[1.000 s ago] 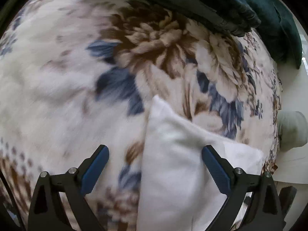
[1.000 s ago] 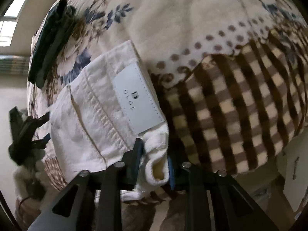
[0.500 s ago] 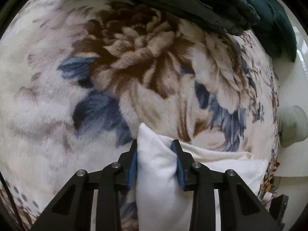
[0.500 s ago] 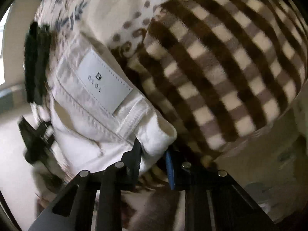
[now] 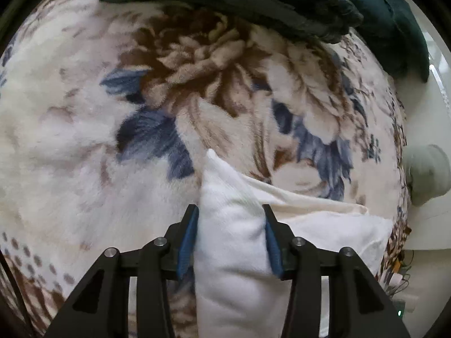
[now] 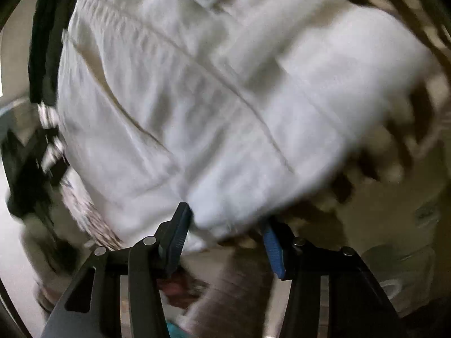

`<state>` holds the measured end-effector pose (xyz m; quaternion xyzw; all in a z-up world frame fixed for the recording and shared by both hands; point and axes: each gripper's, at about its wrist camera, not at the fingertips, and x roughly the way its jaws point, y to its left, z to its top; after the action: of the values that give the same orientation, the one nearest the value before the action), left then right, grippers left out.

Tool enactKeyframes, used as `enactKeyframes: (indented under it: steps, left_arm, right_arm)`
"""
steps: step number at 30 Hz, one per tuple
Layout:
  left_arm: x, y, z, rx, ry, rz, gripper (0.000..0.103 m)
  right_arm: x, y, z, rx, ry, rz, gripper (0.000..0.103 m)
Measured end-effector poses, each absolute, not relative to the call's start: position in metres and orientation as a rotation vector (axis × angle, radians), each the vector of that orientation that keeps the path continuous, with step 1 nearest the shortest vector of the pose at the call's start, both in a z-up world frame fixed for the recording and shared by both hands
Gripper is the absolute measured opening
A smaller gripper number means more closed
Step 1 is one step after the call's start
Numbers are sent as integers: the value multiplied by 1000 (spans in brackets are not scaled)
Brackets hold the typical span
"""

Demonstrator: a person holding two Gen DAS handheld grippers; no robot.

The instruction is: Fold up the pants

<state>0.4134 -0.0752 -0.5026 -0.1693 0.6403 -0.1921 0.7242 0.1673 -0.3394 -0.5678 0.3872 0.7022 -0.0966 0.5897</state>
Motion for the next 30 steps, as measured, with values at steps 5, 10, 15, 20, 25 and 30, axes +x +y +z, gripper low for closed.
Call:
enactKeyframes:
  steps: [5, 10, 15, 20, 25, 30]
  left_arm:
    - [413, -72, -493, -399, 1425, -455, 41]
    - [385, -42, -470, -479, 1399, -481, 49]
    - [341, -32, -476, -500, 1464, -468, 50]
    - [333, -43, -507, -499, 1506, -445, 52]
    - [325, -36, -499, -482, 1491, -485, 52]
    - [283, -38, -503, -467, 1527, -563, 52]
  right_arm:
    - [158, -331, -555, 850, 1688, -178, 44]
    - [152, -333, -542, 1084, 1560, -114, 56]
    - [156, -296, -578, 1136, 1594, -84, 52]
    - [143, -268, -593, 943, 1717, -138, 45]
    - [138, -260, -577, 959, 1733, -63, 40]
    - [143, -256, -555, 1040, 1664, -67, 41]
